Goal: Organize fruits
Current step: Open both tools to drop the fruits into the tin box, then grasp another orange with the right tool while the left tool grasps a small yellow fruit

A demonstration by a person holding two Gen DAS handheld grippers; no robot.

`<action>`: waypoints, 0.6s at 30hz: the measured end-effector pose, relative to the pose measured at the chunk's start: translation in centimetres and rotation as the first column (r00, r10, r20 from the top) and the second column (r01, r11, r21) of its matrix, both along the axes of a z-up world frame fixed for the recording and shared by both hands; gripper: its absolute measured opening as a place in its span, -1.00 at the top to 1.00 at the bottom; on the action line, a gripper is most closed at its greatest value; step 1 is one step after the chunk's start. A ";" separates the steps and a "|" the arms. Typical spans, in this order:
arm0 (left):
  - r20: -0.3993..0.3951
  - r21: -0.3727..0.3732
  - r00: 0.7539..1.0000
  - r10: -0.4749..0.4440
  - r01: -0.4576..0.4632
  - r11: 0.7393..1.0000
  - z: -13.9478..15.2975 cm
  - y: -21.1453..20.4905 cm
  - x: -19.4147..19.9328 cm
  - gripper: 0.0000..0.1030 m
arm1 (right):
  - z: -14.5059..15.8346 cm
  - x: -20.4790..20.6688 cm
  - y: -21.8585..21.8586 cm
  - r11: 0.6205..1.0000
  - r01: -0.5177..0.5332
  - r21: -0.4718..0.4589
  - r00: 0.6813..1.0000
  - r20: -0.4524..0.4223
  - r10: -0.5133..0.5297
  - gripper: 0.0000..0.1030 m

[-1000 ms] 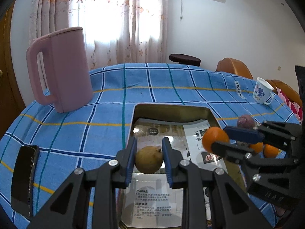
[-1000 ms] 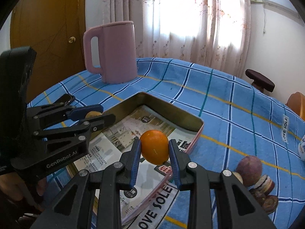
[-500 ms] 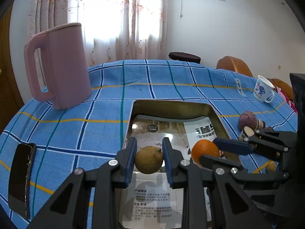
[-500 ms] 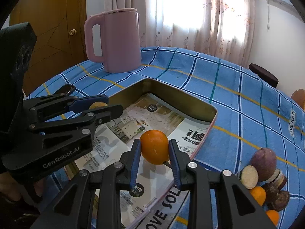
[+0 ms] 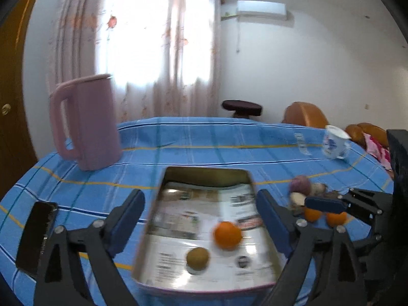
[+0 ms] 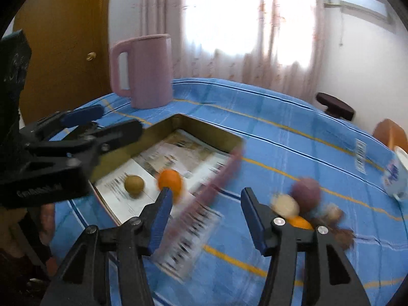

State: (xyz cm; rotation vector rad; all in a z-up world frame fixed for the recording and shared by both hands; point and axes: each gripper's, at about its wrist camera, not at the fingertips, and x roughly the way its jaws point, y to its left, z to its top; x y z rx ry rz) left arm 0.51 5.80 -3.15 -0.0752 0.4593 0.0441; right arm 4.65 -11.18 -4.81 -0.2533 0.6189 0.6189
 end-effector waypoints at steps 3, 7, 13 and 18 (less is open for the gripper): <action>-0.007 0.000 0.997 -0.073 0.073 0.997 -0.1 -2.4 0.1 -0.78 | -0.4 -0.4 -4.3 0.993 0.122 -0.011 0.993 0.011 -0.122 -0.13; -0.016 0.019 0.992 -0.128 0.128 0.992 -0.6 -5.4 0.2 -0.92 | -1.1 0.3 -8.7 0.964 0.265 -0.025 0.964 0.011 -0.265 -0.20; -0.021 0.062 0.988 -0.155 0.156 0.986 -0.8 -8.3 0.5 -1.00 | -2.2 2.1 -10.4 0.953 0.301 -0.030 0.952 -0.046 -0.302 -0.22; -0.049 0.064 0.986 -0.157 0.160 0.985 -1.1 -9.1 0.9 -1.00 | -3.6 3.4 -9.7 0.959 0.283 -0.022 0.952 -0.117 -0.284 -0.21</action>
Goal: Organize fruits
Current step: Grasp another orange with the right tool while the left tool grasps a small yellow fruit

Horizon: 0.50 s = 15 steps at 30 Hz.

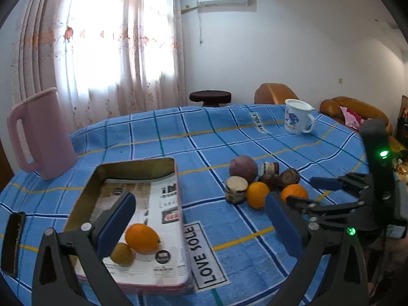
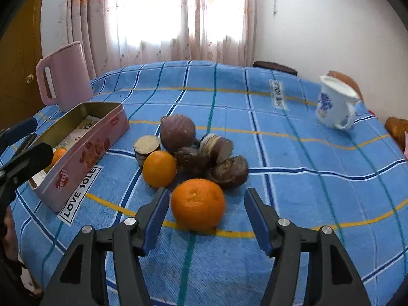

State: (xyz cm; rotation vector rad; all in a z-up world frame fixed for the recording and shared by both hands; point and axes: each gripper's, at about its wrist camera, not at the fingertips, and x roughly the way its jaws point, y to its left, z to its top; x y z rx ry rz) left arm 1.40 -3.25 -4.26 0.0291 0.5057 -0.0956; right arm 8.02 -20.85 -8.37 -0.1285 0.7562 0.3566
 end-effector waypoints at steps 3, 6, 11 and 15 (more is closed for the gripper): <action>-0.010 0.008 1.000 0.003 -0.003 1.000 -0.2 -0.2 0.1 -1.00 | -0.7 0.5 -0.2 0.999 -0.010 0.038 0.999 -0.046 0.012 -0.21; -0.020 -0.005 1.000 -0.017 0.016 1.000 -0.5 -0.7 0.1 -1.00 | -0.8 0.6 -1.0 0.997 -0.012 0.080 0.998 -0.058 0.017 0.04; -0.029 0.027 0.997 -0.065 0.065 0.998 -0.6 -2.7 0.0 -1.00 | 0.1 -0.8 -2.6 0.993 0.013 0.118 1.000 -0.008 -0.012 0.06; -0.055 0.032 0.992 -0.114 0.116 0.993 -1.0 -4.5 0.2 -0.99 | 0.6 -2.1 -4.3 0.993 0.049 0.111 0.998 0.029 -0.053 0.05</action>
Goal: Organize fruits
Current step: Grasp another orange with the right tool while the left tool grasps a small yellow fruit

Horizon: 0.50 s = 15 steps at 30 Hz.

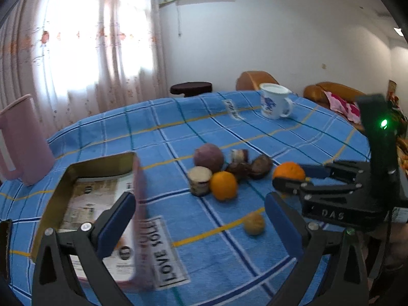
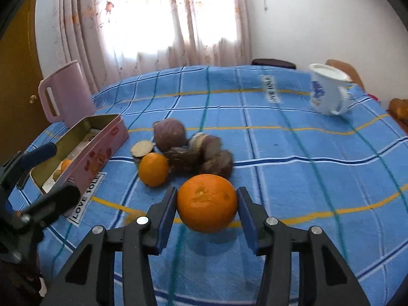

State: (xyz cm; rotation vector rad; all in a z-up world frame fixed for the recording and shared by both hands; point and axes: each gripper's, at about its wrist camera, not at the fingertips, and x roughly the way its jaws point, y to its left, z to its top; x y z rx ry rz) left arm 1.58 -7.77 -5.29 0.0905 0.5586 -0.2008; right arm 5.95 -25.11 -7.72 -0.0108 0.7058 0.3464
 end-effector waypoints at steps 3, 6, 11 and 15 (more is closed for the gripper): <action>-0.048 -0.007 0.998 -0.034 0.034 0.999 -0.7 -1.2 0.6 -0.87 | 0.1 -0.8 -1.2 1.000 0.027 -0.007 0.999 0.022 -0.026 0.05; -0.099 -0.004 0.993 -0.057 0.057 0.998 -1.6 -2.2 1.2 -0.70 | -0.3 -1.3 -2.3 0.999 0.044 -0.003 0.999 0.027 -0.044 0.05; -0.180 -0.001 0.979 -0.095 0.097 0.995 -3.1 -3.6 2.2 -0.17 | -1.1 -0.8 -3.5 0.998 0.065 0.016 0.998 0.012 -0.065 0.05; -0.242 -0.025 0.962 -0.126 0.124 0.992 -4.0 -4.2 2.7 0.19 | -1.1 -0.9 -3.5 0.998 0.053 0.023 0.998 0.019 -0.054 0.05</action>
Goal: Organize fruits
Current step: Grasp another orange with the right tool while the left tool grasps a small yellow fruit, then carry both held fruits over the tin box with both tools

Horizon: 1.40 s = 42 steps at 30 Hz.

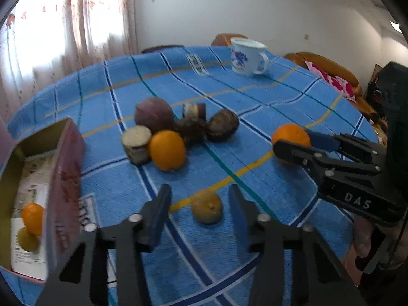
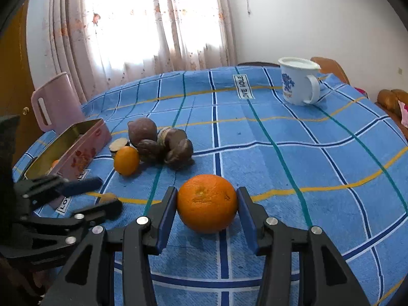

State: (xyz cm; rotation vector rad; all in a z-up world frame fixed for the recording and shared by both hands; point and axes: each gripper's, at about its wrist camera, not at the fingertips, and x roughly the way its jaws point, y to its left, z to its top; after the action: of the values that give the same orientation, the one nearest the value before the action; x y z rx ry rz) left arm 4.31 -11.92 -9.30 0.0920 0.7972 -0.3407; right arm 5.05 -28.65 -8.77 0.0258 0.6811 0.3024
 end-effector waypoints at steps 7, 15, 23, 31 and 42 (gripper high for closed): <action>-0.040 -0.025 0.999 -0.023 0.022 0.999 -0.4 0.0 0.4 0.47 | -0.3 -0.1 0.5 1.000 -0.017 -0.023 1.000 -0.002 0.016 0.05; 0.026 -0.044 1.000 -0.010 0.011 0.999 0.1 0.4 -0.4 0.47 | -0.1 -0.6 0.8 0.999 -0.032 -0.029 0.999 0.033 0.033 0.05; 0.115 -0.040 0.993 0.013 -0.009 0.999 1.0 0.6 -1.2 0.47 | 0.2 -1.3 0.9 0.998 -0.051 -0.029 0.995 0.082 0.053 0.05; 0.169 -0.062 0.984 0.050 -0.040 0.997 1.5 1.3 -1.8 0.47 | 0.5 -1.9 1.0 0.998 -0.065 -0.024 0.990 0.126 0.067 0.05; 0.227 -0.092 0.972 0.066 -0.046 0.995 2.0 1.8 -2.7 0.47 | 0.8 -3.0 1.2 0.997 -0.073 -0.033 0.978 0.196 0.078 0.05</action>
State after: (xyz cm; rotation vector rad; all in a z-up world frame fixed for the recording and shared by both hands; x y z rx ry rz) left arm 1.60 -10.11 -7.30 0.0272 0.5536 -0.3040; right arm 2.10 -27.49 -8.01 -0.0543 0.4899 0.3639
